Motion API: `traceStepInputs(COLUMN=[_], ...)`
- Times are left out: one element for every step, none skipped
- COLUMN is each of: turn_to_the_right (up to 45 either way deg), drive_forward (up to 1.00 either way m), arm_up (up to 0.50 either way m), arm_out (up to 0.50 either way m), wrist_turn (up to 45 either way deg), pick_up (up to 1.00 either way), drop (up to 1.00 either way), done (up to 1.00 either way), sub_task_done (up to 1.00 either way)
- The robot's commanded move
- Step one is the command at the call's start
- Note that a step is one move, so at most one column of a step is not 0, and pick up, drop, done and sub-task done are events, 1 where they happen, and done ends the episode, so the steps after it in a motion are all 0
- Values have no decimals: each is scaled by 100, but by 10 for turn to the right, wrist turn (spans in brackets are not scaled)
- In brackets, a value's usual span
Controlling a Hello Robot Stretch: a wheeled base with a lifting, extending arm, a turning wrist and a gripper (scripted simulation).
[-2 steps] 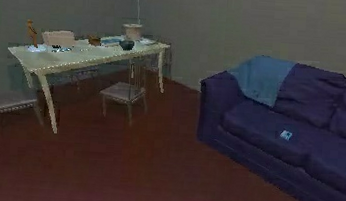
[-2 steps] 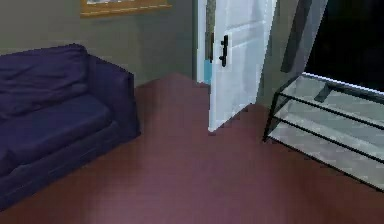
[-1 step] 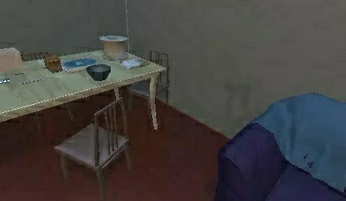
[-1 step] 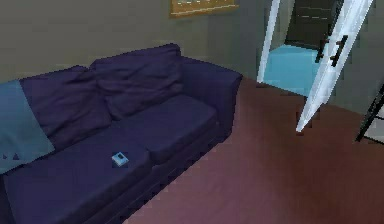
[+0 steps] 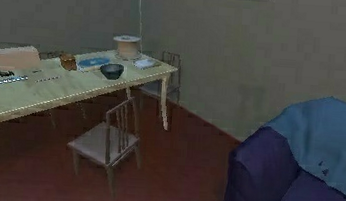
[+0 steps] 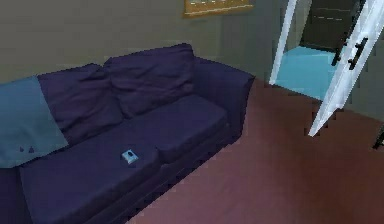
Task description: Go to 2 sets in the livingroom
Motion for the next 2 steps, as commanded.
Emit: traceStepInputs(turn_to_the_right=[0,-60], drive_forward=[100,0], arm_up=[0,0], arm_out=[0,0], wrist_turn=[0,0], pick_up=[0,0], drop=[0,0], done=[0,0], sub_task_done=[0,0])
